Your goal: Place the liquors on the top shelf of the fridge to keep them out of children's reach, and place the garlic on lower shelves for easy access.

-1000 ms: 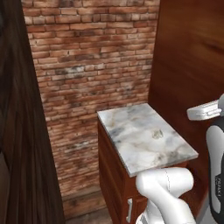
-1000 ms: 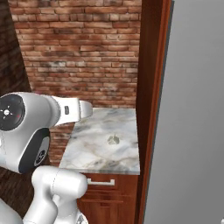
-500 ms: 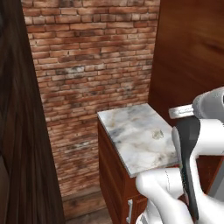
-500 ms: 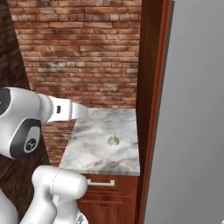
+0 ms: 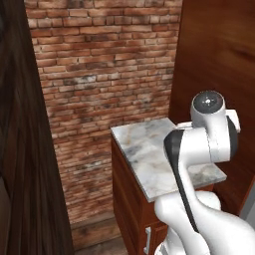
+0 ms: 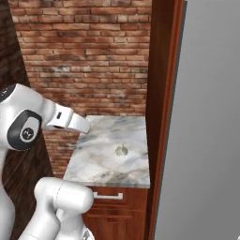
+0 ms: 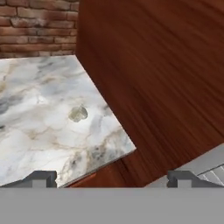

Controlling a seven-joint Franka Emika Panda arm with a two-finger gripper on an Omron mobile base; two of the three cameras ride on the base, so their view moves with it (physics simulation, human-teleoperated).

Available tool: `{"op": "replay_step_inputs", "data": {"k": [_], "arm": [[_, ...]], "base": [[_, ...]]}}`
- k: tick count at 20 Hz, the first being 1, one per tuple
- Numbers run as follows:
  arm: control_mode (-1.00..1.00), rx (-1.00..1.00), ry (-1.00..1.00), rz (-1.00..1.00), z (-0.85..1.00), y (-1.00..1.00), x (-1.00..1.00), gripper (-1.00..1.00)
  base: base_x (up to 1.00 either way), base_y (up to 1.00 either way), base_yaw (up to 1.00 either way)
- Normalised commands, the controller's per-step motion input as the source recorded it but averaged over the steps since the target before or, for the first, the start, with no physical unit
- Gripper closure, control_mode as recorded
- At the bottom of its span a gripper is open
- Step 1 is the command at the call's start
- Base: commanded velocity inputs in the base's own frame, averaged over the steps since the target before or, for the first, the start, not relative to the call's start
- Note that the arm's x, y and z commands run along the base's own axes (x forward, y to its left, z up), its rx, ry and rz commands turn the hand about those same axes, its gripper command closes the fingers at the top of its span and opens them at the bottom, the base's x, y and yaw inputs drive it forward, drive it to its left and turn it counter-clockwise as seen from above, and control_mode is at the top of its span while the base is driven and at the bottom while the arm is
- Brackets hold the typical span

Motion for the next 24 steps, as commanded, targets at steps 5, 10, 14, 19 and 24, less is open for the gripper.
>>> {"op": "replay_step_inputs", "data": {"k": [5, 10, 14, 19, 24], "arm": [[-1.0, 0.13, 0.18, -0.15, -0.49, 0.02, 0.14, -1.0], [-1.0, 0.26, 0.0, -0.15, -0.7, 0.0, 0.12, -1.0], [-1.0, 0.22, 0.0, -0.19, -0.52, -0.01, 0.23, -1.0], [-1.0, 0.16, 0.03, -0.2, -0.16, -0.12, 0.31, -1.0], [-1.0, 0.05, 0.1, -0.12, -0.01, -0.17, 0.39, -1.0]], "base": [[0.0, 0.0, 0.0], [0.0, 0.0, 0.0], [0.0, 0.0, 0.0], [0.0, 0.0, 0.0], [0.0, 0.0, 0.0]]}}
